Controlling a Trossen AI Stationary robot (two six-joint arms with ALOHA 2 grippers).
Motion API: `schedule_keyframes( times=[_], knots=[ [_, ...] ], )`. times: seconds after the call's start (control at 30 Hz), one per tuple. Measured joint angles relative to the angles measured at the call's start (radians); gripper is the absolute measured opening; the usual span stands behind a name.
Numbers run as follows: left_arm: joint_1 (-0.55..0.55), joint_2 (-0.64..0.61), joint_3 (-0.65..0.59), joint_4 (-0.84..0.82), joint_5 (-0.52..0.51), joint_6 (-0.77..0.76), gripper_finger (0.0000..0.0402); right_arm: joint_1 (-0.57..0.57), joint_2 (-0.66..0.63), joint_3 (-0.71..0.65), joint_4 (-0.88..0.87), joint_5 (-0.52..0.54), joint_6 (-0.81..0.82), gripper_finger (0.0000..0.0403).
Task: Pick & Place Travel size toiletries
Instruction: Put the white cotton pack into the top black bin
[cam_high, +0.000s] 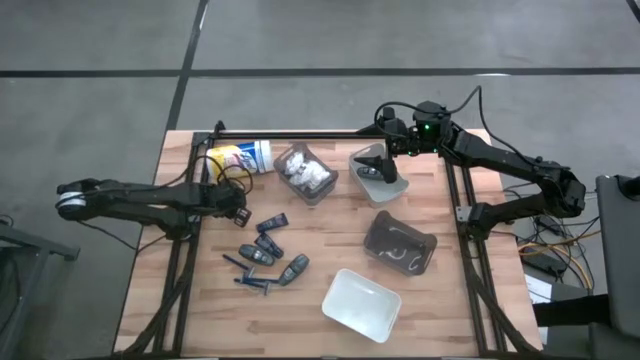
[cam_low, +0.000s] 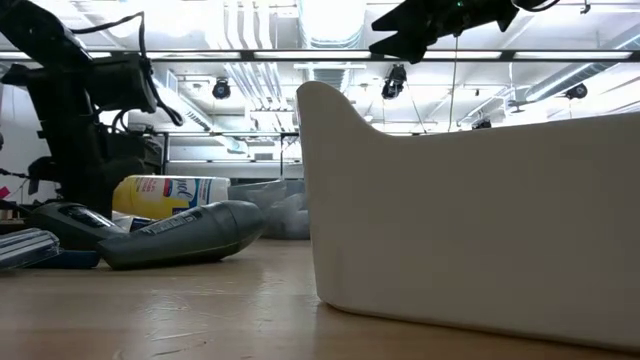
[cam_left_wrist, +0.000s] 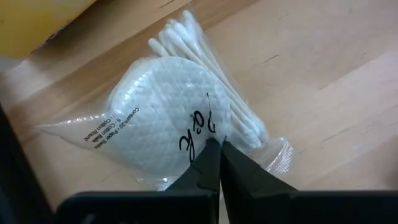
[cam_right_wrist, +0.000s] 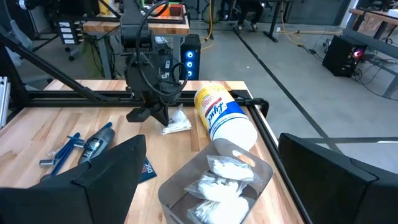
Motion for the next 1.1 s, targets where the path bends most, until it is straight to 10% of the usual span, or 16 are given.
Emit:
schedule_keyframes(
  times=[1.1],
  knots=[
    [-0.002,-0.020,0.291,0.172,-0.053,0.303,0.0002,0.000,0.000,0.000,-0.074,0.000,-0.004,0.0364]
  ],
)
